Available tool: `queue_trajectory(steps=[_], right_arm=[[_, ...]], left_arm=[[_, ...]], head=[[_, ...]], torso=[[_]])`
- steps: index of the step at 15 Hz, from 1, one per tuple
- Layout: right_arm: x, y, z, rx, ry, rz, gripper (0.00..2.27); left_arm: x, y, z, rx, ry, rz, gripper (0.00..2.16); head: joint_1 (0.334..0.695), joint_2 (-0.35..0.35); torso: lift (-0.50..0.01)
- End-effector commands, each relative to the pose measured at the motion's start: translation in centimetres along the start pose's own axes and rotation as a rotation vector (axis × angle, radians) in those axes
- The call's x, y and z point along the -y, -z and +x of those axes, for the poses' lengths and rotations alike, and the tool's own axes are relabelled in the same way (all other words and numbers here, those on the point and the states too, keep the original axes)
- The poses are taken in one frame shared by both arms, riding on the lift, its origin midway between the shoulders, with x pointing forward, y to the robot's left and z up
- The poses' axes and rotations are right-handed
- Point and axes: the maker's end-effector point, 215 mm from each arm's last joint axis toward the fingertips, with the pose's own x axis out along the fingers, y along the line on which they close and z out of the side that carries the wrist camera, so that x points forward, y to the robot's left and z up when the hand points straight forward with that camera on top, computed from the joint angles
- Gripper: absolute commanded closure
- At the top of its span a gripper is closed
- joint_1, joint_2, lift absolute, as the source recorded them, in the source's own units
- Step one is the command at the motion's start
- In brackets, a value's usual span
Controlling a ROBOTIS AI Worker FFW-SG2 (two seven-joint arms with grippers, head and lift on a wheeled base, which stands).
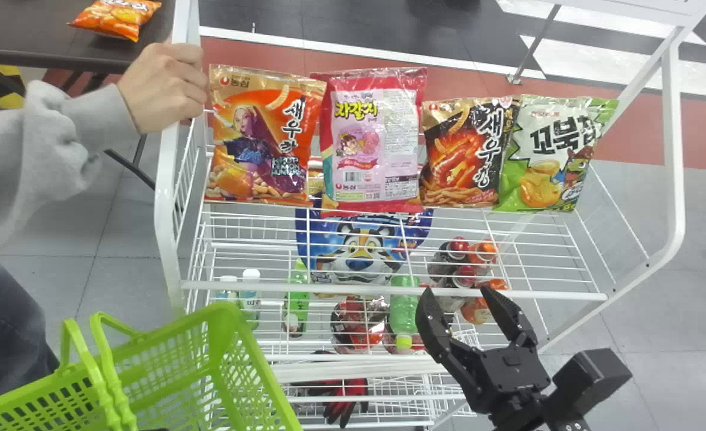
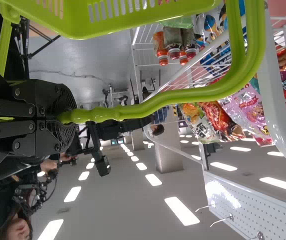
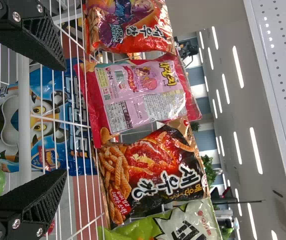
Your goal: Hold basket handle with left hand then pick Saewookkang with right hand and place into basket
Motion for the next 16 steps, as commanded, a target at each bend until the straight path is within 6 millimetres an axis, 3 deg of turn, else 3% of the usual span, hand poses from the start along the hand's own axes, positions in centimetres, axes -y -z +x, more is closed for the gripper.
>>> queue_trajectory(steps=[1, 9, 12, 16], right_arm=[[0.0, 0.0, 0.0, -0.001, -0.001, 0.001, 0.08], [-0.5, -0.2, 0.4, 0.007, -0.007, 0.005, 0.07], [-3.5, -1.1, 2.3, 0.016, -0.057, 0.033, 0.07], [-9.8, -2.5, 6.9, -0.008, -0.127, 0.028, 0.06]], left_arm=[[0.2, 0.3, 0.0, -0.001, 0.010, -0.032, 2.15], [0.2, 0.2, 0.0, -0.002, 0.007, -0.029, 2.15], [0.2, 0.1, 0.1, -0.002, 0.009, -0.028, 2.15], [0.1, 0.2, 0.1, -0.004, 0.006, -0.031, 2.15]], head=[[0.695, -0.247], [0.695, -0.248], [0.695, -0.230], [0.695, -0.154]], torso=[[-0.018], [-0.018], [-0.018], [-0.018]])
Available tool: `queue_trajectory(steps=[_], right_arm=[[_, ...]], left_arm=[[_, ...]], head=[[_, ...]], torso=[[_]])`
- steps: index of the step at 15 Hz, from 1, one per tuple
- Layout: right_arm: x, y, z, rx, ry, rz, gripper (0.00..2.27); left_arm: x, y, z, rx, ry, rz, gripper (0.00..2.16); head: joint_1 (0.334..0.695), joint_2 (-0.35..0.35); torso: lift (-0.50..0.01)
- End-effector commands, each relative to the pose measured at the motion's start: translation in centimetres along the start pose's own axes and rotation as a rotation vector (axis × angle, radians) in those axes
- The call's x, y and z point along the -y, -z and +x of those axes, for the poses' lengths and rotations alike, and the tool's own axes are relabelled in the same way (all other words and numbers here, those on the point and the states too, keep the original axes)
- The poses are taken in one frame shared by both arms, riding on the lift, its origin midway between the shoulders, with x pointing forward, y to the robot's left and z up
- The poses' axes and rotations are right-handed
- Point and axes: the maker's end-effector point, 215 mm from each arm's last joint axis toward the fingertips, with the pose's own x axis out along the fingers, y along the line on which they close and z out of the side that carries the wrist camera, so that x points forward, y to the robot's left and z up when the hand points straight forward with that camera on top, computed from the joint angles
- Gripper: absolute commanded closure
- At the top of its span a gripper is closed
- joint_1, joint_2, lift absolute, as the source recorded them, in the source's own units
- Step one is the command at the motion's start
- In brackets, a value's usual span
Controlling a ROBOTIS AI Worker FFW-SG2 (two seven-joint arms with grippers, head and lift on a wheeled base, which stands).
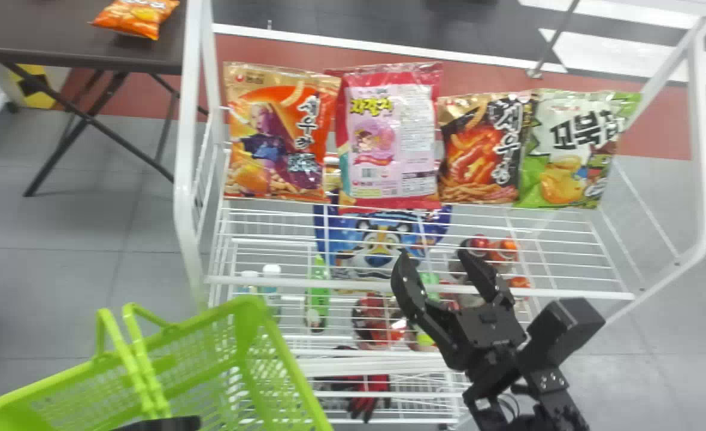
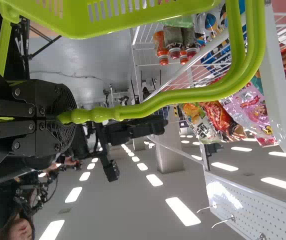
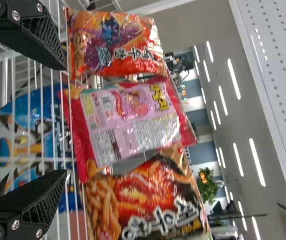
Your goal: Hold basket handle with left hand then pick Saewookkang with right hand and place into basket
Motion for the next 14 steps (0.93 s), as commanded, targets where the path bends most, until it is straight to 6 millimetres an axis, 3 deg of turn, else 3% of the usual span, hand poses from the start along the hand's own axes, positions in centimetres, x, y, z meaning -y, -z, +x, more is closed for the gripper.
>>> queue_trajectory(steps=[1, 7, 10, 14], right_arm=[[-4.1, -0.8, 3.0, -0.008, -0.053, -0.014, 0.06], [-11.7, -2.7, 8.6, -0.023, -0.108, -0.064, 0.06], [-13.3, -3.6, 10.9, -0.016, -0.102, -0.085, 0.06], [-15.7, -3.3, 14.5, -0.054, -0.103, -0.136, 0.06]], left_arm=[[0.1, 0.4, -0.1, 0.000, 0.006, -0.034, 2.15], [0.0, 0.3, -0.3, -0.001, 0.000, -0.032, 2.15], [-0.1, 0.1, -0.4, -0.004, -0.006, -0.028, 2.15], [-0.1, 0.1, -0.5, -0.011, -0.008, -0.028, 2.15]], head=[[0.695, -0.100], [0.695, 0.063], [0.695, 0.118], [0.695, 0.156]], torso=[[-0.018], [-0.018], [-0.018], [-0.018]])
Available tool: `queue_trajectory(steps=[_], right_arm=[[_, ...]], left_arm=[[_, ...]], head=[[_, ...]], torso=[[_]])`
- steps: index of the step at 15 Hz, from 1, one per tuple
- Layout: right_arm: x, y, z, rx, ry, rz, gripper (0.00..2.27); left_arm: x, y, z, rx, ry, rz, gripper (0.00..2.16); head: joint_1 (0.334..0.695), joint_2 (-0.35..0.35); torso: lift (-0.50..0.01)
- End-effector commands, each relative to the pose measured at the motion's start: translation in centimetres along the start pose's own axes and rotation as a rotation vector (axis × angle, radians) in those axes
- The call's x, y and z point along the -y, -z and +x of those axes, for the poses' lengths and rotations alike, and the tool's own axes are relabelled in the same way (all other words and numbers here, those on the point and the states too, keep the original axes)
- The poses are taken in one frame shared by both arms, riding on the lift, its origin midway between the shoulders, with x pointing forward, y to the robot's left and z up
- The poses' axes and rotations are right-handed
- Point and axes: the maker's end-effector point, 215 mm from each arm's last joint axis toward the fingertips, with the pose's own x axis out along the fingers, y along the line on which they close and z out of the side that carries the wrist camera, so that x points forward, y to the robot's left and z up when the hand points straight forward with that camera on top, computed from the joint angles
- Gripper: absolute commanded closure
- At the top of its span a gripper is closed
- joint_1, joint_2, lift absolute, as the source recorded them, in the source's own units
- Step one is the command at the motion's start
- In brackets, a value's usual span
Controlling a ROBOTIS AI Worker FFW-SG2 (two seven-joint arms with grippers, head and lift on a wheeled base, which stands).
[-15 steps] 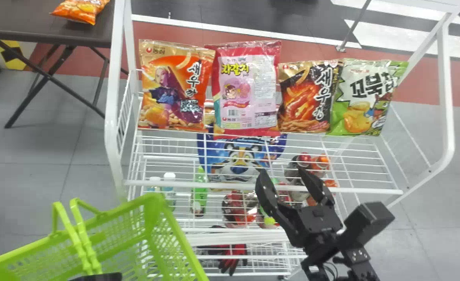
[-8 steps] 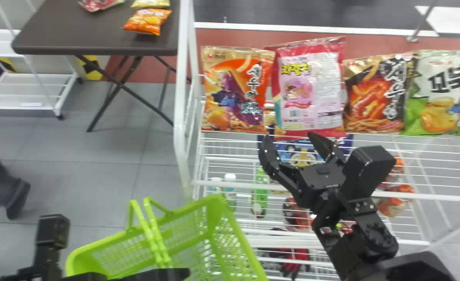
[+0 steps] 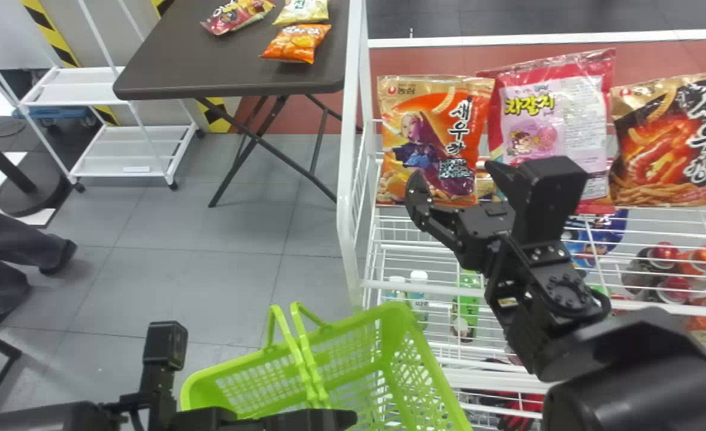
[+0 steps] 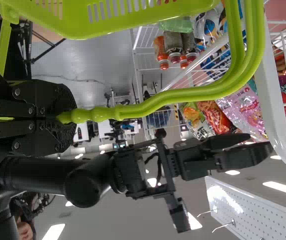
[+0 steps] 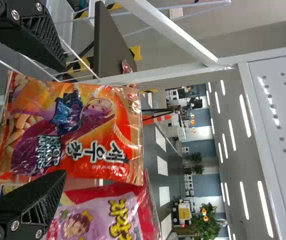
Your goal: Hold basket handle with left hand then pick Saewookkang with right hand and place into basket
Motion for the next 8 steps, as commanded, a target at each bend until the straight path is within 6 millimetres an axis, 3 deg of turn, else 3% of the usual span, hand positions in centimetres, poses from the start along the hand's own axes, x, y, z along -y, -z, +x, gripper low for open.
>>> queue_trajectory(steps=[1, 3, 8], right_arm=[[-1.3, -0.1, 2.3, -0.025, -0.006, -0.031, 0.06], [-1.6, 0.1, 4.0, -0.043, -0.001, -0.054, 0.06], [0.4, 2.5, 7.7, -0.124, 0.031, -0.136, 0.05]], left_arm=[[0.2, 0.3, 0.1, -0.004, 0.010, -0.033, 2.15], [0.1, 0.3, -0.1, -0.004, 0.007, -0.033, 2.15], [-0.2, 0.1, -0.5, 0.003, 0.002, -0.040, 2.15]], head=[[0.695, 0.172], [0.695, 0.183], [0.695, 0.199]], torso=[[-0.018], [-0.018], [-0.018]])
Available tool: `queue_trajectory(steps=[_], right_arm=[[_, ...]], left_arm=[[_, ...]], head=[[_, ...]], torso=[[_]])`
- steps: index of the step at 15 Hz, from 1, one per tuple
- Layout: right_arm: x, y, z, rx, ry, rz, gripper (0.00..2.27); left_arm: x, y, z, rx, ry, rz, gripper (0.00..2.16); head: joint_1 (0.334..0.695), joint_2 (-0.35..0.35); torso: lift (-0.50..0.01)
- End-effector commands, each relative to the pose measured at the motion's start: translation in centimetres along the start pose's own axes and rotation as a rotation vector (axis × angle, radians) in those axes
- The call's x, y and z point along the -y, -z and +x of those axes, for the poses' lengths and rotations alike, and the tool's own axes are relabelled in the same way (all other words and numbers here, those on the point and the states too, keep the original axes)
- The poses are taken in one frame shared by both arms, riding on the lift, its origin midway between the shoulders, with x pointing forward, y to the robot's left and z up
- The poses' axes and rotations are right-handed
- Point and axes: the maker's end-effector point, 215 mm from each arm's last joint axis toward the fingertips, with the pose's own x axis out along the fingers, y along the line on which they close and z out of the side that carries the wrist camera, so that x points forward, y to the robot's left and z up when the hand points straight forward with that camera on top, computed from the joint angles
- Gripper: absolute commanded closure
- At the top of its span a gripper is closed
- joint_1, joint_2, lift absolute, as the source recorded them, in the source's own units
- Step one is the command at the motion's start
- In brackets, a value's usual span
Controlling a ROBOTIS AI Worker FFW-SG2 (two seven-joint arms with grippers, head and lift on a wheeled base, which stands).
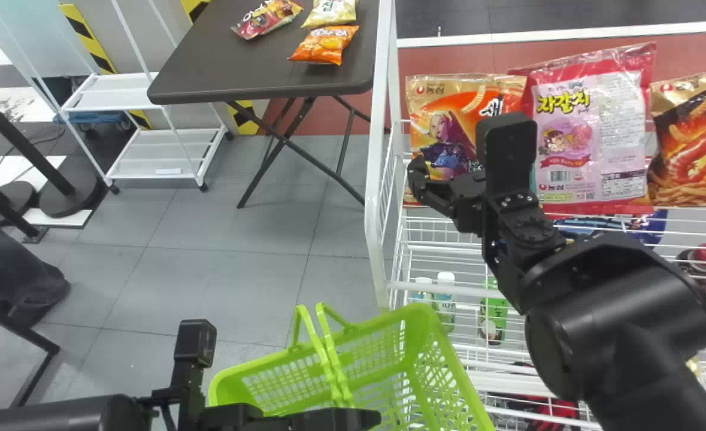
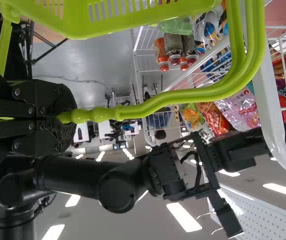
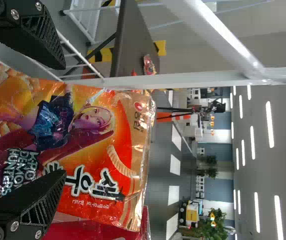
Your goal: Hold basket handle with left hand then pick Saewookkang with right hand and place into basket
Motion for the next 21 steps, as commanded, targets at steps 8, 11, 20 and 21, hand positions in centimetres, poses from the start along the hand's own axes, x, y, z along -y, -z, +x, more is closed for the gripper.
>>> queue_trajectory(steps=[8, 11, 20, 21], right_arm=[[1.5, 3.1, 3.6, -0.117, -0.012, -0.083, 1.04], [1.3, 4.2, 3.2, -0.147, -0.015, -0.085, 2.25], [1.2, 2.0, -0.5, -0.061, 0.011, -0.077, 2.25], [1.7, 1.5, -1.6, -0.049, 0.028, -0.064, 2.25]], left_arm=[[-0.1, 0.1, -0.2, 0.001, 0.005, -0.037, 2.15], [0.0, 0.1, -0.3, 0.001, 0.004, -0.035, 2.15], [0.0, 0.3, -0.4, 0.000, 0.003, -0.038, 2.15], [0.0, 0.4, -0.3, -0.001, 0.004, -0.038, 2.15]], head=[[0.695, 0.173], [0.695, 0.181], [0.695, 0.187], [0.695, 0.186]], torso=[[-0.018], [-0.018], [-0.018], [-0.018]])
